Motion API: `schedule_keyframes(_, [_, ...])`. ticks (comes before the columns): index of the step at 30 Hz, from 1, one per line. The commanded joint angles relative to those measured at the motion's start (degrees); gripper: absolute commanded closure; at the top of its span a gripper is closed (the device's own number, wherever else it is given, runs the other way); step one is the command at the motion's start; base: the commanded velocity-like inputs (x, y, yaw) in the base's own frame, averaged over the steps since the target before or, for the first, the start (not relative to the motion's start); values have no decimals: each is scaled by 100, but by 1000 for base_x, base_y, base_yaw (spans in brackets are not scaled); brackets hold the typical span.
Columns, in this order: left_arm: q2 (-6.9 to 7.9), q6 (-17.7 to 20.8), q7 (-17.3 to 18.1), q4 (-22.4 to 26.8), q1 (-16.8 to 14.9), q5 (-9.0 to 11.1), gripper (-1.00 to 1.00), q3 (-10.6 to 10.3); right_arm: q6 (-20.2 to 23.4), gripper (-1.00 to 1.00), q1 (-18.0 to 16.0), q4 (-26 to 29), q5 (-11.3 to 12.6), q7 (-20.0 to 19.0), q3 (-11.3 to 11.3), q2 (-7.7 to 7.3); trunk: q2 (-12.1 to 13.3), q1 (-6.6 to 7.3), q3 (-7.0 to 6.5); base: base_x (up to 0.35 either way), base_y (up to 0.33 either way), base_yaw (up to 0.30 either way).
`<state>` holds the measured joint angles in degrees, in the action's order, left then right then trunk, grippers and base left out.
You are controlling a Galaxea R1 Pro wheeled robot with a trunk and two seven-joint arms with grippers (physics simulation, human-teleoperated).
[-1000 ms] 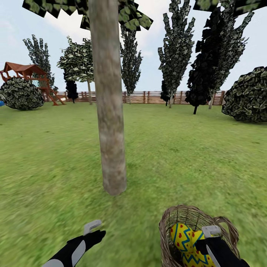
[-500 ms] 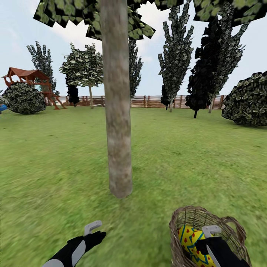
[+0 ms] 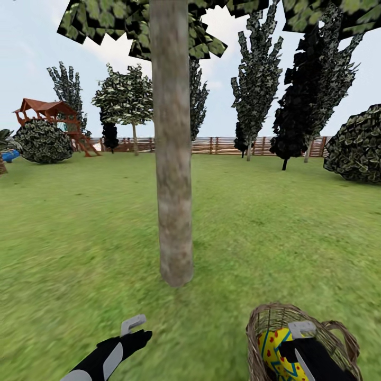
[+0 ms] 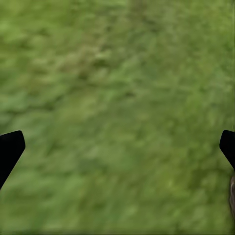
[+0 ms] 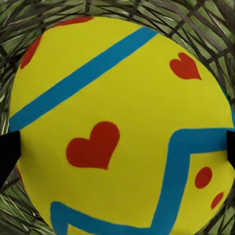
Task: Take the three Easter eggs out of the wicker basket on the lawn in the garden, then place them on the lawn next to a single tree (choose any tree) so that all three eggs are next to the same tree and none are left in the basket.
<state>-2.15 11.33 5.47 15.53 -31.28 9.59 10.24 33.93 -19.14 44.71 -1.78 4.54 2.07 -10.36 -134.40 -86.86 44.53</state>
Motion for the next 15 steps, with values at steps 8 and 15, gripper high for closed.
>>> schedule_keyframes(8, [-13, 45, 21, 11, 0, 34, -100, 40, 35, 100, -2, 24, -15, 13, 26, -10, 319, 177, -137, 0, 0, 0])
schedule_keyframes(15, [2, 45, 17, 11, 0, 34, -100, 32, 35, 100, -2, 23, -19, 11, 30, -2, 600, 331, -263, 0, 0, 0])
